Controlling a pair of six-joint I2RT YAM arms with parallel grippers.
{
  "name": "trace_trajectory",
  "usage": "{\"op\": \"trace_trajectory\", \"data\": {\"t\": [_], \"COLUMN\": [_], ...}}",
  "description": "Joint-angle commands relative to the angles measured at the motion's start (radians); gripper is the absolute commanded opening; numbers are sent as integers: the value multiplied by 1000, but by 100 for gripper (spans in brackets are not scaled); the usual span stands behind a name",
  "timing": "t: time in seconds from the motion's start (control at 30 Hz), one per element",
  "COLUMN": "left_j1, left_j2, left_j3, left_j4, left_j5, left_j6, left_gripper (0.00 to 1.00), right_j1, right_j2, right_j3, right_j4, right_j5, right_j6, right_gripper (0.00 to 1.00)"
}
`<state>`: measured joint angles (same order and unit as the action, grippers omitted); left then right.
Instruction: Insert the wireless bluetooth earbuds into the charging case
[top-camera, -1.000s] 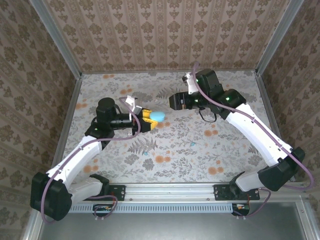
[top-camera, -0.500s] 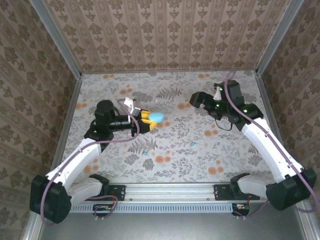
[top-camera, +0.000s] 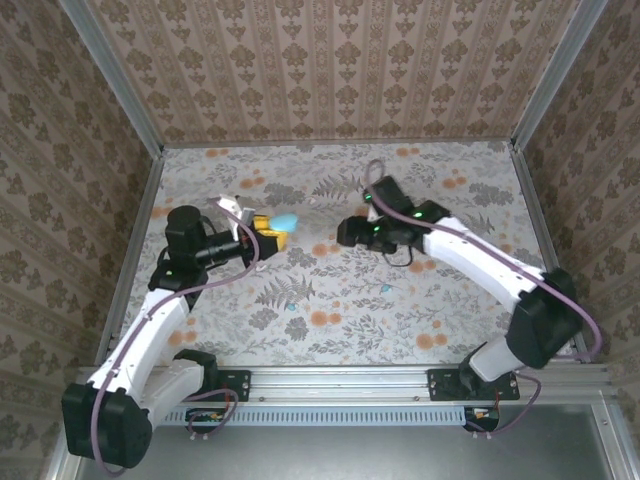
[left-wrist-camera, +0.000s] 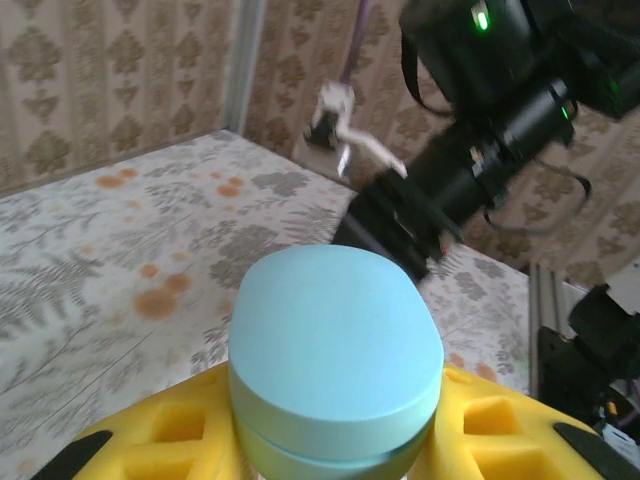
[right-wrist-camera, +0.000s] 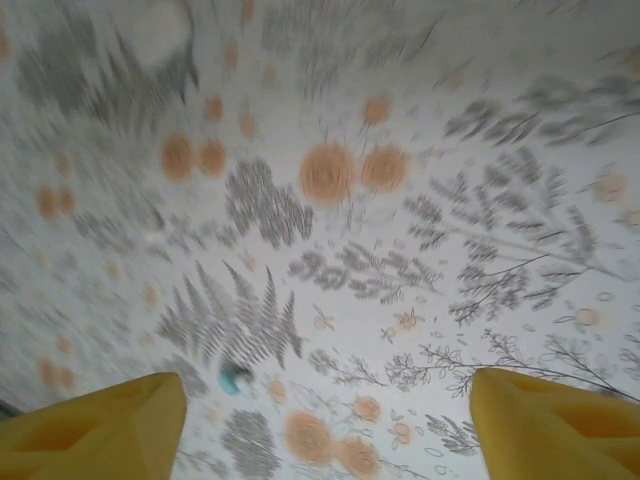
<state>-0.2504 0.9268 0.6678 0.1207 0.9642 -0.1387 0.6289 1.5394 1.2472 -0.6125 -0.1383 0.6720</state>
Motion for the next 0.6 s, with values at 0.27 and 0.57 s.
{"op": "trace_trajectory", "data": {"t": [0.27, 0.57], "left_j1": [147, 216], "left_j2": [-159, -223], "left_j3": [-48, -77], "left_j4": [-171, -200], "left_j5": [-109, -167], "left_j6": [-14, -50], "left_gripper": [15, 15], "right_j1": [357, 452], "right_j2": [274, 409], "right_j3": [118, 257], "right_j4": [5, -96], "right_j5": [240, 241], "right_j6": [-363, -495], "right_gripper": [54, 43]}}
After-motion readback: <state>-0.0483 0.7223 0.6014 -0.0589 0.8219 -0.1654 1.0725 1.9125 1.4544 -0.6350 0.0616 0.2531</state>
